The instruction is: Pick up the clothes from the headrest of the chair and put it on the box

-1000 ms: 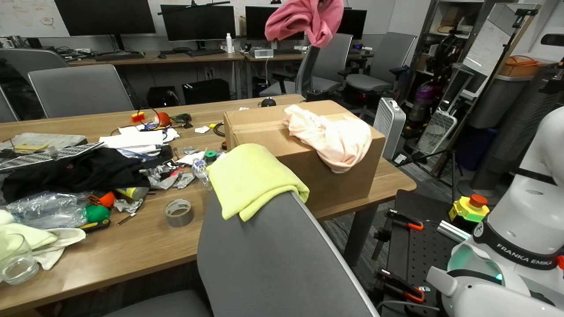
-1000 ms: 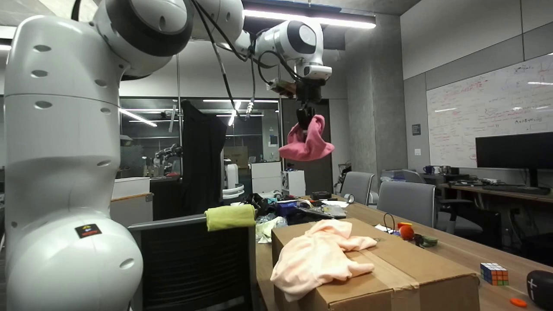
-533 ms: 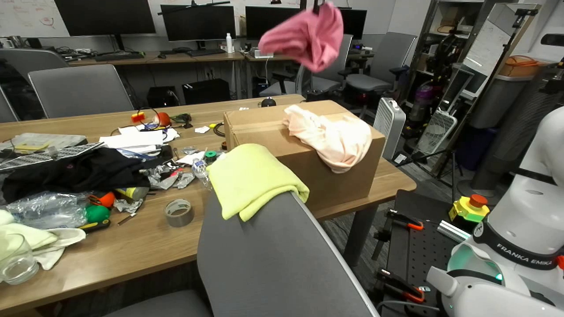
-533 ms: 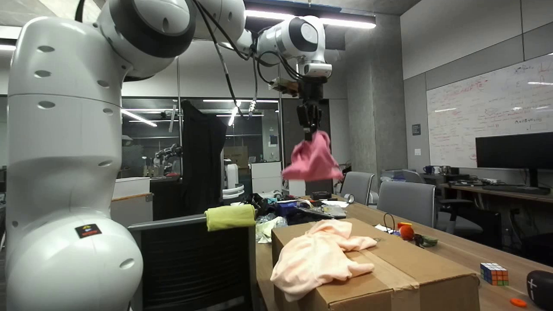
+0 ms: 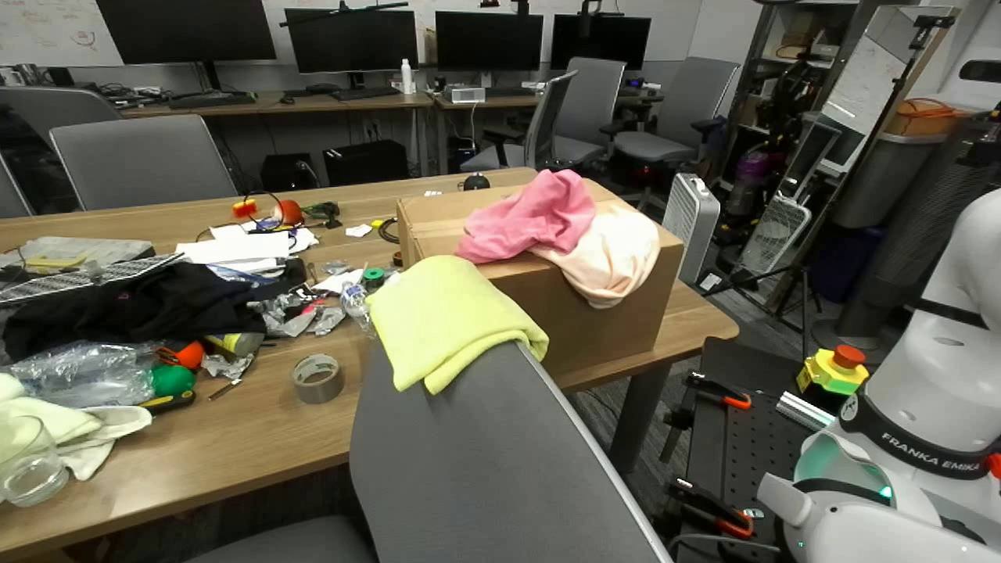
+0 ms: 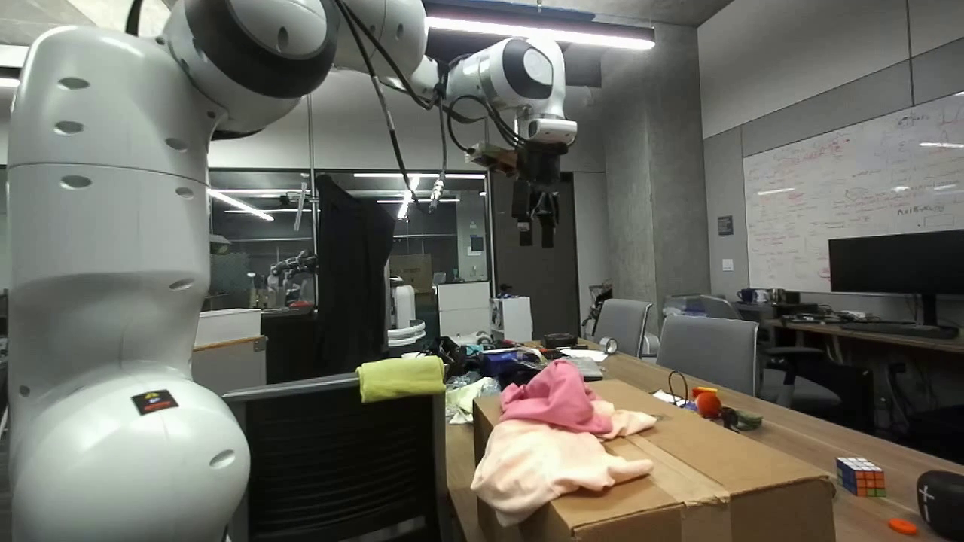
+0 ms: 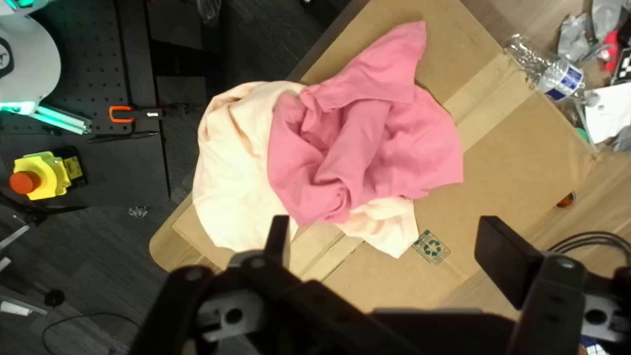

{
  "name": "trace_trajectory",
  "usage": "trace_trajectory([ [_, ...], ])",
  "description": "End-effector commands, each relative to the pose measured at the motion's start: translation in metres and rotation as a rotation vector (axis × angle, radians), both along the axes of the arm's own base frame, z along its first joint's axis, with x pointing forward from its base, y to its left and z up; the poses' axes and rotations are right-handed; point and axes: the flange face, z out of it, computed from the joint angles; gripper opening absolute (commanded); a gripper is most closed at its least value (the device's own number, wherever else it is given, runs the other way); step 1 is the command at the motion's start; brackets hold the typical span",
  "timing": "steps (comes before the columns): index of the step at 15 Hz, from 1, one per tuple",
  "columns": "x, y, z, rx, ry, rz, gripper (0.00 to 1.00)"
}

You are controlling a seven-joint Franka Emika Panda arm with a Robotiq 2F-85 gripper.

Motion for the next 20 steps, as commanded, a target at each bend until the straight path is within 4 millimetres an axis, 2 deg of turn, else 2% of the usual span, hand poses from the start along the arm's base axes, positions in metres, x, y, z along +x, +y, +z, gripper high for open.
trace_trajectory([
  [1, 0.000, 0.079, -0.004, -0.009, 0.050, 0.191, 1.00],
  [3, -0.004, 0.137, -0.009, 0.000, 0.079, 0.299, 1.00],
  [6, -0.020, 0.238, -0.018, -0.014, 0.104, 0.488, 1.00],
  [7, -0.027, 0.265, -0.021, -0.020, 0.107, 0.552, 1.00],
  [8, -0.032, 0.292, -0.027, -0.028, 0.108, 0.614, 1.00],
  [9, -0.040, 0.313, -0.030, -0.030, 0.115, 0.674, 1.00],
  [11, -0.051, 0.351, -0.049, -0.052, 0.131, 0.787, 1.00],
  [13, -0.059, 0.376, -0.069, -0.055, 0.156, 0.895, 1.00],
  [15, -0.063, 0.388, -0.093, -0.049, 0.192, 0.956, 1.00],
  [17, -0.064, 0.392, -0.118, -0.035, 0.229, 0.984, 1.00],
  [20, -0.061, 0.388, -0.152, -0.018, 0.272, 1.002, 1.00],
])
